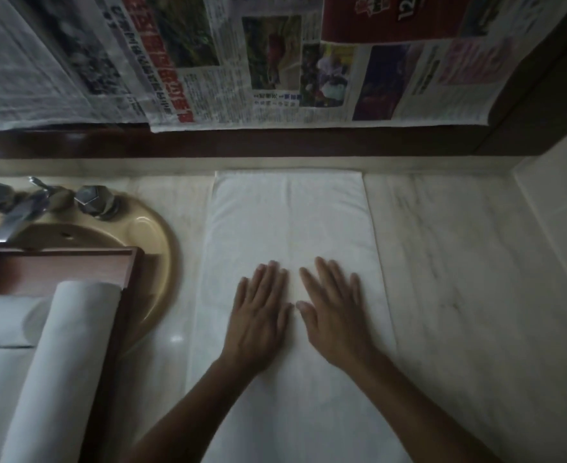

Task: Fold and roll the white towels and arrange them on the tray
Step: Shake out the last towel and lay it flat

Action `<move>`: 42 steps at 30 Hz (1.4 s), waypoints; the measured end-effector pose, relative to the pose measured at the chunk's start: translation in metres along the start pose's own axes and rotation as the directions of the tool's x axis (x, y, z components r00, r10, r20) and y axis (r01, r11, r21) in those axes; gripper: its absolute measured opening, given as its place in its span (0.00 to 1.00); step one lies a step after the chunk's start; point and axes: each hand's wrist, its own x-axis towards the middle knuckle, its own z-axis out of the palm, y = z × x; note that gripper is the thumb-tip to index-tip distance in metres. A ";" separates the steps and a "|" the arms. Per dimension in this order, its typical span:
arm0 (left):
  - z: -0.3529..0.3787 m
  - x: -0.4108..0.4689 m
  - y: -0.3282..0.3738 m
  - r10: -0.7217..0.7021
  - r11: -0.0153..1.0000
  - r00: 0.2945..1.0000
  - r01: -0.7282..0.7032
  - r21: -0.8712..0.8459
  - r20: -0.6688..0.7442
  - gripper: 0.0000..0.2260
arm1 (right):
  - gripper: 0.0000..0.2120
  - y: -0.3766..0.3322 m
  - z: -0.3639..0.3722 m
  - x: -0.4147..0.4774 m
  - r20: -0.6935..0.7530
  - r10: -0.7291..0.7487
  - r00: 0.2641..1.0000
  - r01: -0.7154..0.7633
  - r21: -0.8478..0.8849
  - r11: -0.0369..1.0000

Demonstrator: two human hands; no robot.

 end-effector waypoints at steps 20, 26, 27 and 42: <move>-0.031 -0.185 -0.039 -0.138 0.989 0.990 0.139 0.047 -0.013 0.28 | 0.28 0.029 -0.037 -0.157 0.033 0.263 0.964 -0.261 -0.046 0.964; -0.025 -0.193 0.017 -0.049 0.995 0.998 0.051 -0.080 0.027 0.28 | 0.29 -0.044 -0.036 -0.160 0.091 0.101 0.991 -0.102 0.008 0.995; -0.020 -0.193 0.026 -0.026 0.996 0.998 0.031 -0.082 0.062 0.28 | 0.29 -0.051 -0.032 -0.163 0.131 0.074 0.989 -0.075 -0.001 0.997; -0.018 -0.253 0.043 -0.042 0.999 0.992 0.040 0.021 0.122 0.29 | 0.29 -0.054 -0.037 -0.228 0.131 0.140 0.981 -0.138 -0.025 0.990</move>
